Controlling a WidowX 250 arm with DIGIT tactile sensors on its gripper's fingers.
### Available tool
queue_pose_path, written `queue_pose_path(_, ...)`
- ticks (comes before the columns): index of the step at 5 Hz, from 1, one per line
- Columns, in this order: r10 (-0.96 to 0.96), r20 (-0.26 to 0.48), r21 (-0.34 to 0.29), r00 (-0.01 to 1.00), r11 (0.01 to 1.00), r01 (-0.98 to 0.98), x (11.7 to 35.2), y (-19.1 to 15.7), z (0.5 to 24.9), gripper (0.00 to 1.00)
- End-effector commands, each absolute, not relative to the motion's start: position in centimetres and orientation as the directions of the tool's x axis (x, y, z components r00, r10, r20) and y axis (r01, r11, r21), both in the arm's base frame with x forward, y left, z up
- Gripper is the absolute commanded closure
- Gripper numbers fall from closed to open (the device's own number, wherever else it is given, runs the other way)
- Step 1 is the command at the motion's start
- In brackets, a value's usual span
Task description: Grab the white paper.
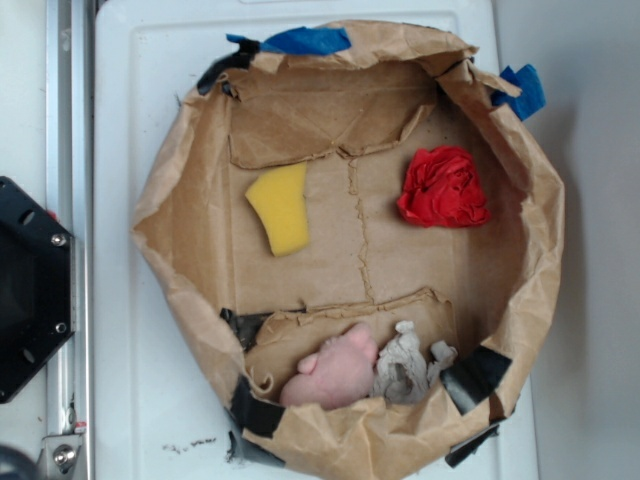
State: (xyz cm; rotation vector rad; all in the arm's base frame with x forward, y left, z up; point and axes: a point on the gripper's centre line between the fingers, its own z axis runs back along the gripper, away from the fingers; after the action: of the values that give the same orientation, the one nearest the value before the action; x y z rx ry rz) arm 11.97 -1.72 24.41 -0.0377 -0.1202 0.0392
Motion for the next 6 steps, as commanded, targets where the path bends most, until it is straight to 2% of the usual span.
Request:
queue_pose_path(1, 0.041, 0.119, -0.040, 0.992, 0.999, -0.037, 12.0, -1.7, 24.4, 0.00)
queue_pose_path(2, 0.020, 0.122, -0.070, 0.992, 0.997, -0.011, 15.4, -2.4, 24.1, 0.00)
queue_pose_path(3, -0.058, 0.166, -0.066, 0.984, 0.995, 0.069, 17.6, -2.8, 23.0, 0.00)
queue_pose_path(4, -0.160, 0.204, -0.054, 0.966, 0.983, 0.175, 18.4, -2.8, 22.0, 0.00)
queue_pose_path(5, -0.291, 0.199, -0.033, 0.936, 0.952, 0.303, 19.6, -1.6, 19.3, 0.00)
queue_pose_path(6, -0.291, 0.199, -0.033, 0.936, 0.952, 0.303, 19.6, -1.6, 19.3, 0.00)
